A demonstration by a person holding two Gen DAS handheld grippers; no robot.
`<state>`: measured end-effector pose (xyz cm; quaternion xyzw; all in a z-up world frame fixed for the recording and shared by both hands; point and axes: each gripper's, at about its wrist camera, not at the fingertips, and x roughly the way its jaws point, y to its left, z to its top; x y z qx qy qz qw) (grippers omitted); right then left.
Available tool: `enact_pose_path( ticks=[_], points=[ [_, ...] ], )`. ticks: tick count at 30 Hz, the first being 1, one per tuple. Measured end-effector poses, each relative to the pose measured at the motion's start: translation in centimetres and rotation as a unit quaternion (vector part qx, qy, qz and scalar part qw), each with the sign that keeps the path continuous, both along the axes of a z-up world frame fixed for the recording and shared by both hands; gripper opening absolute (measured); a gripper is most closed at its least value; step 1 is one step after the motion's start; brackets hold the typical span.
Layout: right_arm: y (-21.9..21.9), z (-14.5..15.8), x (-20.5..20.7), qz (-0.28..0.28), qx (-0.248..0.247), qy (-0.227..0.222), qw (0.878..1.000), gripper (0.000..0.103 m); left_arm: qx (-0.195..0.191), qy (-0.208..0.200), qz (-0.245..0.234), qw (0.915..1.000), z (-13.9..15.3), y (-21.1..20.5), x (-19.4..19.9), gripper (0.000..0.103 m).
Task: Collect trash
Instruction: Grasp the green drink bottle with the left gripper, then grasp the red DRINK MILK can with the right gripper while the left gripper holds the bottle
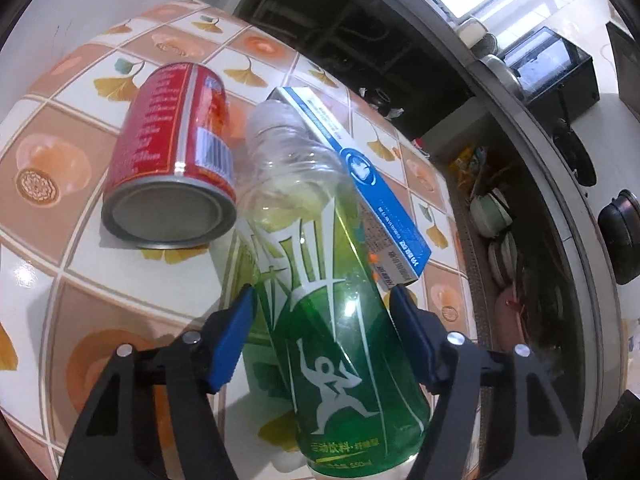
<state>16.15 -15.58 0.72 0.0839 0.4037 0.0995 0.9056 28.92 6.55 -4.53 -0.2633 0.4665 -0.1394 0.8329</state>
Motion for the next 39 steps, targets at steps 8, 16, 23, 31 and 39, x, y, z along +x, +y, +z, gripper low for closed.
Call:
enact_pose_path(
  ticks=[8,16,23,31,39],
  points=[
    [0.6,0.0,0.1,0.012,0.018,0.006,1.0,0.095,0.0,-0.006,0.008,0.9999,0.0,0.2,-1.1,0.064],
    [-0.2,0.3,-1.0,0.004,0.024,0.002,1.0,0.095,0.022,-0.008,0.007,0.9997,0.4,0.6,-4.3,0.062],
    [-1.0,0.7,-2.0,0.001,0.032,-0.004,0.999,0.095,0.04,-0.002,-0.003,0.9992,0.7,1.1,-8.4,0.061],
    [-1.5,0.7,-3.0,0.003,0.033,-0.01,0.999,0.095,0.056,0.028,-0.025,0.9977,0.8,1.8,-14.0,0.061],
    [-1.4,0.6,-3.4,0.011,0.037,-0.006,0.999,0.095,0.054,0.04,-0.019,0.9976,1.0,2.3,-15.3,0.063]
  ],
)
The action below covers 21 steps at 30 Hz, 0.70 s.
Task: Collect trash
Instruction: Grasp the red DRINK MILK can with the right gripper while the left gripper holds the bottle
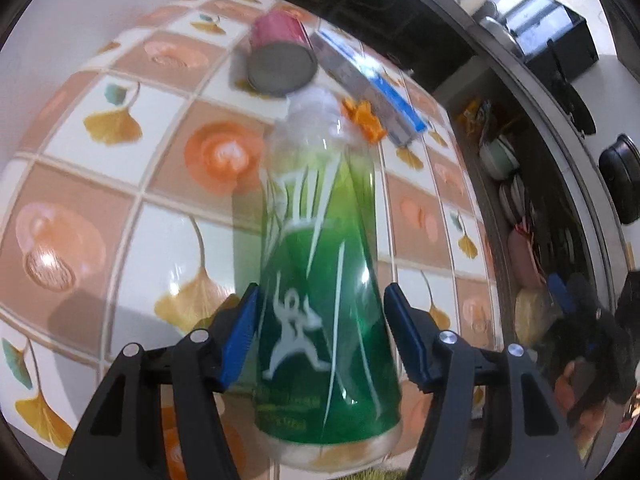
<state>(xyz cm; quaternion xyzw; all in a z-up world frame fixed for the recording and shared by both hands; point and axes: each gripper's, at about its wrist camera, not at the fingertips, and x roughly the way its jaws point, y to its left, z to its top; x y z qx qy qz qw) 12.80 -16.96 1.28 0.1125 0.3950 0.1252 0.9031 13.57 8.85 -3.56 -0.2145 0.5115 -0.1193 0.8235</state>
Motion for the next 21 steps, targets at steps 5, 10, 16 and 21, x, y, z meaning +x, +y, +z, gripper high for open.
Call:
enact_pose_path(
  ticks=[5,10,16,21],
  points=[
    [0.5,0.4,0.1,0.006,-0.004,-0.006,1.0,0.095,0.024,-0.015,-0.008,0.9996,0.3,-0.7,2.2,0.065],
    [1.4,0.5,1.0,0.02,-0.002,-0.004,1.0,0.095,0.021,-0.018,-0.014,0.9995,-0.3,-0.7,3.9,0.065],
    [2.7,0.6,3.6,0.047,0.027,0.003,0.999,0.095,0.002,-0.031,-0.02,0.9993,-0.7,0.0,3.7,0.063],
    [4.1,1.0,6.8,0.066,0.048,0.005,0.997,0.094,-0.013,-0.033,-0.014,0.9993,-0.9,1.0,3.2,0.063]
  ],
)
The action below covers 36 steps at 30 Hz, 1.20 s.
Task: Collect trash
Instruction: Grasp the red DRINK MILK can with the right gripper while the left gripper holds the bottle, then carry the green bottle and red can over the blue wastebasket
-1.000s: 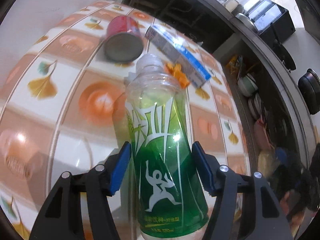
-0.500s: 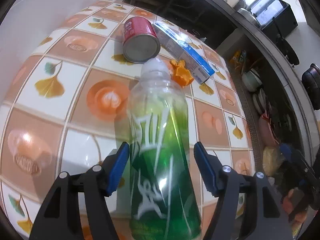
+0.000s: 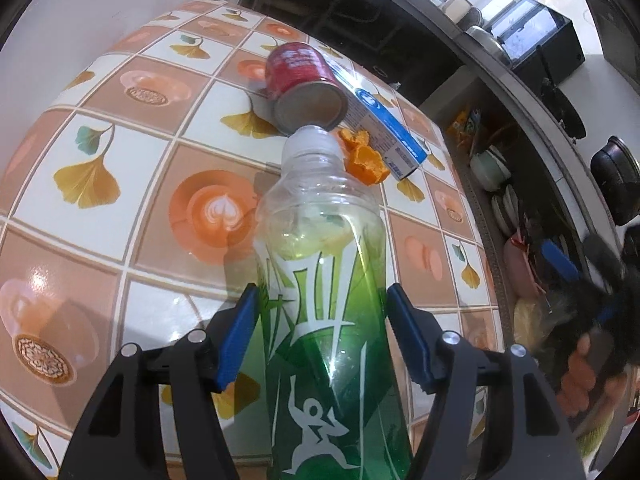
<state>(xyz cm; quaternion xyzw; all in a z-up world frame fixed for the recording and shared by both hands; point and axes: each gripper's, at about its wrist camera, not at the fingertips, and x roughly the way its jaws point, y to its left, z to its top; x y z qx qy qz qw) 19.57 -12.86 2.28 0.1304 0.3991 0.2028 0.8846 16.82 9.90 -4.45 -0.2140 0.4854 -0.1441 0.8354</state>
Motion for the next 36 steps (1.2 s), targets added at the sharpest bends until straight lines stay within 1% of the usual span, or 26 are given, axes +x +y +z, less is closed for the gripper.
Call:
enact_pose_path(
  ticks=[3,5,9,11,14,16,17,20,24,29,32,36],
  points=[
    [1.5,0.4,2.5,0.023,0.0,0.002,1.0,0.088,-0.002,-0.003,0.004,1.0,0.0,0.6,-0.3,0.063],
    [2.9,0.5,4.4,0.041,0.004,0.011,0.999,0.086,-0.006,-0.004,0.007,1.0,0.0,1.1,-0.6,0.063],
    [7.0,-0.2,10.1,0.084,0.002,0.051,0.995,0.08,-0.014,-0.003,0.013,0.9998,-0.1,1.7,-0.9,0.063],
    [9.4,-1.1,13.2,0.091,-0.02,0.079,0.992,0.077,-0.018,-0.002,0.016,0.9997,-0.1,2.1,-1.0,0.063],
    [11.9,-2.6,16.4,0.097,-0.051,0.103,0.989,0.077,-0.026,0.001,0.023,0.9994,-0.2,2.5,-1.1,0.063],
    [13.2,-4.2,18.4,0.095,-0.064,0.136,0.984,0.077,-0.03,0.002,0.026,0.9992,-0.2,2.7,-1.2,0.063],
    [13.5,-4.8,19.0,0.094,-0.064,0.147,0.983,0.077,-0.031,0.003,0.027,0.9991,-0.2,2.7,-1.2,0.063],
    [14.3,-6.5,20.2,0.093,-0.06,0.182,0.977,0.071,-0.032,0.002,0.026,0.9991,-0.2,2.7,-1.2,0.063],
    [14.6,-6.9,20.5,0.091,-0.075,0.185,0.976,0.068,-0.027,0.0,0.023,0.9994,-0.1,2.6,-1.0,0.063],
    [15.0,-7.5,21.2,0.091,-0.089,0.194,0.973,0.066,-0.023,-0.003,0.022,0.9995,-0.1,2.3,-1.0,0.063],
    [15.3,-8.2,21.6,0.09,-0.099,0.199,0.971,0.062,-0.019,-0.003,0.022,0.9996,0.1,2.2,-1.1,0.063],
    [15.6,-8.4,21.8,0.095,-0.101,0.197,0.971,0.062,-0.014,-0.005,0.024,0.9996,0.2,2.0,-1.1,0.063]
  ],
)
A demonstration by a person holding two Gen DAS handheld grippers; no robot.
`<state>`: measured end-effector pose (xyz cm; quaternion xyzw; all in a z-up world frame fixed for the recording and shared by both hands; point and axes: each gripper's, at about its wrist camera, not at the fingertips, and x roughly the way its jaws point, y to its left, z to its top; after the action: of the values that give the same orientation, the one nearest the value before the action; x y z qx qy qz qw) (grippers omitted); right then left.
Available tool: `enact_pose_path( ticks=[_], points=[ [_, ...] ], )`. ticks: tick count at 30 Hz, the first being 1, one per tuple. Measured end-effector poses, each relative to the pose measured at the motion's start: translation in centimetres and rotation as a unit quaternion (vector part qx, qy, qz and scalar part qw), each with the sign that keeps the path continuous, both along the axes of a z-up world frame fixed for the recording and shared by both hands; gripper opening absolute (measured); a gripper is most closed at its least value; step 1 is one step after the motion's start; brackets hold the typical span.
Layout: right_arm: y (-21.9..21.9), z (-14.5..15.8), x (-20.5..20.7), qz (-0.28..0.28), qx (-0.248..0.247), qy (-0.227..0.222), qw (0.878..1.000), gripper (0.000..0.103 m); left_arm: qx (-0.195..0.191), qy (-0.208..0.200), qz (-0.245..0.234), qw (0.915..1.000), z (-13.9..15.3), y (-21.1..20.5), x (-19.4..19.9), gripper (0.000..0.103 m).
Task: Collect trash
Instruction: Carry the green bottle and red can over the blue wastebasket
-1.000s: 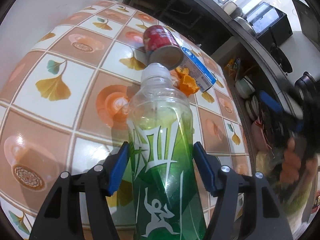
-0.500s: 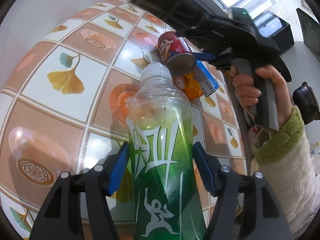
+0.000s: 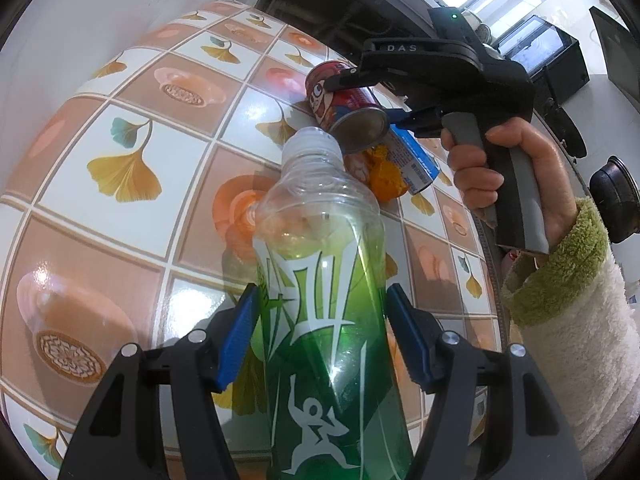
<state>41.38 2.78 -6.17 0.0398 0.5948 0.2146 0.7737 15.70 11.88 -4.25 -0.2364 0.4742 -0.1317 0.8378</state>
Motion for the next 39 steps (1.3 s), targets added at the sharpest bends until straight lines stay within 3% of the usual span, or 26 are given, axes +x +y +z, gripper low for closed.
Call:
enact_pose_path(
  ticks=[12,25,39],
  points=[
    [0.6,0.1,-0.5,0.01,-0.003,-0.012,1.0,0.061,0.002,-0.003,0.005,1.0,0.4,0.1,-0.1,0.063],
    [-1.0,2.9,-2.1,0.01,0.023,-0.034,0.999,0.061,0.007,-0.017,0.008,0.9998,1.3,0.0,-0.3,0.063],
    [-6.4,7.1,-9.1,0.004,0.072,-0.076,0.994,0.061,0.013,-0.045,-0.007,0.9989,3.7,-1.2,-1.2,0.063]
  ],
)
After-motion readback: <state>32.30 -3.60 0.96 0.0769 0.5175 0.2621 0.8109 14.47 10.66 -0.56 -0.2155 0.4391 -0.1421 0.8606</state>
